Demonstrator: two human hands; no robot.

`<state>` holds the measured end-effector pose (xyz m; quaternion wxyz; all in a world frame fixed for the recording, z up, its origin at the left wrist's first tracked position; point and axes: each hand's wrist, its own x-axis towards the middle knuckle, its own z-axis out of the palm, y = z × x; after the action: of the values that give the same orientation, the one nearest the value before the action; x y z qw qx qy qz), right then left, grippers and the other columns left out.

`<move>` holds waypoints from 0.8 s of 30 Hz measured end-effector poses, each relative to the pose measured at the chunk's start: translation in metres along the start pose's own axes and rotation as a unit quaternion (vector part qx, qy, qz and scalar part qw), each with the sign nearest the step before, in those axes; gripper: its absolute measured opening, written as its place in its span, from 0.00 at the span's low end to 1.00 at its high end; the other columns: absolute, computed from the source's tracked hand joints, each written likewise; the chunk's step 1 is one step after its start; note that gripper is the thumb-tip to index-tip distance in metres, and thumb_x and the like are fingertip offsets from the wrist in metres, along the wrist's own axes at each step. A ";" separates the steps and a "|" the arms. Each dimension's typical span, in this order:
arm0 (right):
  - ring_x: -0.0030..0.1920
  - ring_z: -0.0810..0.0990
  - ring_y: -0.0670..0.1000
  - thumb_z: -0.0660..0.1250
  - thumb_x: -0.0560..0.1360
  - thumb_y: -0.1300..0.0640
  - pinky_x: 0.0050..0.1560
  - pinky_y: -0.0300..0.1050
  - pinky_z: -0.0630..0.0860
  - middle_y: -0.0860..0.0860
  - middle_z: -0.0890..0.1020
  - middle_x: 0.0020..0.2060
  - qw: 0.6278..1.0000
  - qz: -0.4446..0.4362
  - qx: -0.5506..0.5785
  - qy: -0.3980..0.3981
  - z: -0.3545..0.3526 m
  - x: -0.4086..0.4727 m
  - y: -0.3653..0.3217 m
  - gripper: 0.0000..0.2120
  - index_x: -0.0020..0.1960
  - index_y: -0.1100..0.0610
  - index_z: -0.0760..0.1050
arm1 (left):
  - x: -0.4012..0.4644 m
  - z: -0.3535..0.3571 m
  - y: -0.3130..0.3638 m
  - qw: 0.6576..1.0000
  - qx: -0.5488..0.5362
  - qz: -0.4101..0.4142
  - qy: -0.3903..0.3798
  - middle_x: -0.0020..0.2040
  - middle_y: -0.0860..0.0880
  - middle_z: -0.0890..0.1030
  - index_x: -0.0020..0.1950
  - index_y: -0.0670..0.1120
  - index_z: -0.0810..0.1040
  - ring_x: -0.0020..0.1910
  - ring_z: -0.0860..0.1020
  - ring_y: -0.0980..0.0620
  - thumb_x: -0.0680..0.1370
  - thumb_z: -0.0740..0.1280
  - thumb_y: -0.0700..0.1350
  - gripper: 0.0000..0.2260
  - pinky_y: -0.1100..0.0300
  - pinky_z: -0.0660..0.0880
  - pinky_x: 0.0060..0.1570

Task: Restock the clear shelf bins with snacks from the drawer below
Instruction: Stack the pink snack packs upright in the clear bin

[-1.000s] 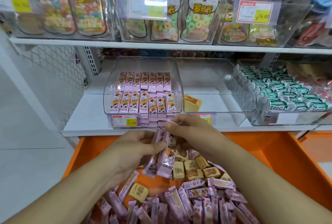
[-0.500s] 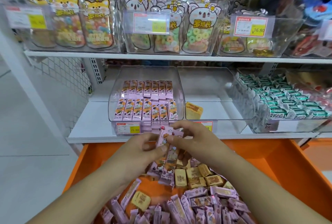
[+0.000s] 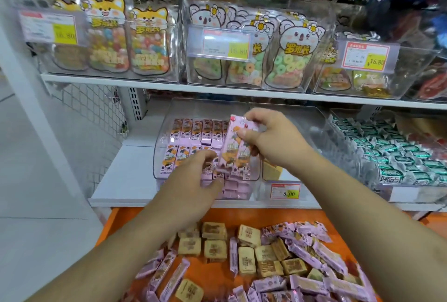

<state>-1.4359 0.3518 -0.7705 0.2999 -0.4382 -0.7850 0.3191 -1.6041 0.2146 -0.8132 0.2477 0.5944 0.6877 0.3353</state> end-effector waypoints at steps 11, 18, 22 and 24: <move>0.40 0.85 0.47 0.76 0.77 0.48 0.52 0.48 0.80 0.46 0.86 0.33 0.967 0.024 -0.205 -0.147 0.036 0.064 0.021 0.10 0.45 0.53 0.80 | 0.029 0.005 -0.024 0.996 0.087 0.028 -0.006 0.77 0.60 0.66 0.78 0.58 0.66 0.76 0.64 0.56 0.82 0.68 0.48 0.25 0.58 0.64 0.74; 0.71 0.71 0.54 0.64 0.80 0.35 0.74 0.54 0.53 0.46 0.82 0.63 0.939 -0.011 -0.326 -0.110 0.047 0.059 0.035 0.24 0.74 0.42 0.73 | 0.033 0.024 -0.042 0.978 0.188 0.062 -0.067 0.84 0.61 0.44 0.83 0.62 0.50 0.82 0.38 0.56 0.85 0.59 0.57 0.29 0.48 0.39 0.80; 0.77 0.60 0.53 0.66 0.79 0.34 0.75 0.55 0.49 0.41 0.73 0.74 0.935 -0.046 -0.338 -0.096 0.041 0.046 0.045 0.27 0.76 0.39 0.70 | 0.036 0.029 -0.045 0.972 0.214 0.068 -0.071 0.84 0.60 0.42 0.84 0.63 0.49 0.82 0.35 0.55 0.85 0.56 0.60 0.28 0.47 0.38 0.80; 0.80 0.56 0.51 0.66 0.78 0.34 0.78 0.55 0.47 0.40 0.69 0.77 0.936 -0.060 -0.333 -0.092 0.038 0.035 0.050 0.29 0.77 0.40 0.69 | 0.038 0.030 -0.044 0.970 0.220 0.070 -0.072 0.84 0.60 0.41 0.84 0.63 0.48 0.82 0.35 0.55 0.85 0.55 0.60 0.28 0.47 0.37 0.80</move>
<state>-1.4544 0.3939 -0.8256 0.0813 -0.4337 -0.8954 0.0596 -1.6170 0.2534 -0.8635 0.1356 0.7033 0.6819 0.1481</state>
